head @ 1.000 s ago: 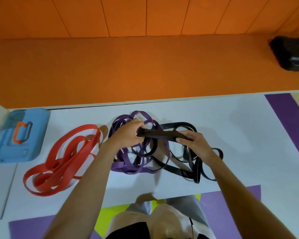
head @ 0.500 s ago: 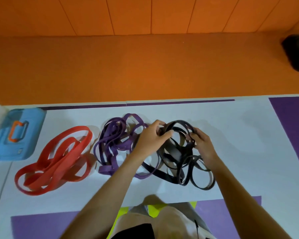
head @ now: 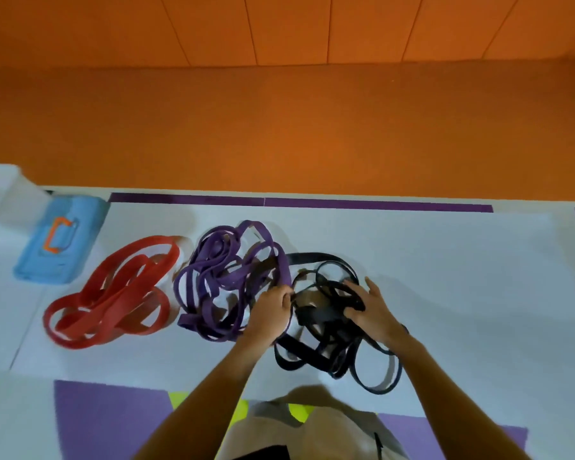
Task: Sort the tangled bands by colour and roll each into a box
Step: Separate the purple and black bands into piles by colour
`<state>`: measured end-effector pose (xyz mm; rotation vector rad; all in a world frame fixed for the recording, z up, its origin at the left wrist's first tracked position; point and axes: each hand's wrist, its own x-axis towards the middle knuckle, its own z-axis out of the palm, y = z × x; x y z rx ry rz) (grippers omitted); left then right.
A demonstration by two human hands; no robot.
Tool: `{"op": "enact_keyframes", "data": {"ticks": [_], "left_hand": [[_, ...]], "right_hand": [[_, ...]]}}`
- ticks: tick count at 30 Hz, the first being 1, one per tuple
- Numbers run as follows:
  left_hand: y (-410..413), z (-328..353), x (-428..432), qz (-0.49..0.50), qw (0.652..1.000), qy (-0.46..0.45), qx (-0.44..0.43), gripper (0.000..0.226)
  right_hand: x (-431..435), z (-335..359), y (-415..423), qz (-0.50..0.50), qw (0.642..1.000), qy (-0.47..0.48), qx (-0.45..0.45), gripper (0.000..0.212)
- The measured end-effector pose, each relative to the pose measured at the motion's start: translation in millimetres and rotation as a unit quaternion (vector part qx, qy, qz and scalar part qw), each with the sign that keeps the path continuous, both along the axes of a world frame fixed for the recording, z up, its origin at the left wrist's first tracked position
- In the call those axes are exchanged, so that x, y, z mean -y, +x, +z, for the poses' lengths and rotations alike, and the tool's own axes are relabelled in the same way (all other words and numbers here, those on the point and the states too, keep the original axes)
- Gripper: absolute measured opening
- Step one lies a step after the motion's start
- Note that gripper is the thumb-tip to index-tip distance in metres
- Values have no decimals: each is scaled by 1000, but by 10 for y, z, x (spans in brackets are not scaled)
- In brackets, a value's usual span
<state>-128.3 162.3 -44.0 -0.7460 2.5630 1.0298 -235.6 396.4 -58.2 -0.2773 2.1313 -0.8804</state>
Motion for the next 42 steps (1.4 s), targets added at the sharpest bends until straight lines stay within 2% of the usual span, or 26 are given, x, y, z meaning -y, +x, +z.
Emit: {"op": "enact_keyframes", "data": {"ticks": [2,5,7,9,12,17,20,22,26,32,35,37,39,42], "left_hand": [[103,-40,-9,10,1000,-18,-10,32],[224,-92,2,45,999,1,-3,36],[222,-73,33,42,999,32,12,38],[187,-52,60,-5,997,67,31,46],[111,-37,31,-76,987,110,86,56],[42,-41,-105,-29,985,138,102,50],[14,12,-147,-19,993,117,25,38],[-14,82,-122,30,988,149,-22,25],[-53,249,81,141,976,152,-63,30],[-47,311,425,169,974,106,-112,34],[-39,265,506,135,980,100,-104,35],[-38,226,535,103,983,129,-82,32],[-36,137,539,52,988,134,-64,30],[-24,8,474,-23,990,133,-38,42]], "right_hand": [[117,-49,9,33,998,36,29,78],[266,-86,63,110,983,149,9,100],[352,-93,139,115,970,210,-31,96],[399,-89,224,88,963,243,-78,79],[357,-81,248,53,969,216,-105,62],[167,24,47,12,982,175,-72,62],[6,77,-42,-5,978,188,-85,64],[-148,90,-90,-33,971,211,-104,63],[-523,132,-149,-104,951,262,-125,59],[-707,271,-82,-171,918,319,-161,55],[-584,354,17,-198,907,319,-191,52],[-482,418,71,-209,907,302,-208,52],[-382,485,99,-202,916,275,-212,51],[-260,596,101,-174,939,232,-183,45]]}}
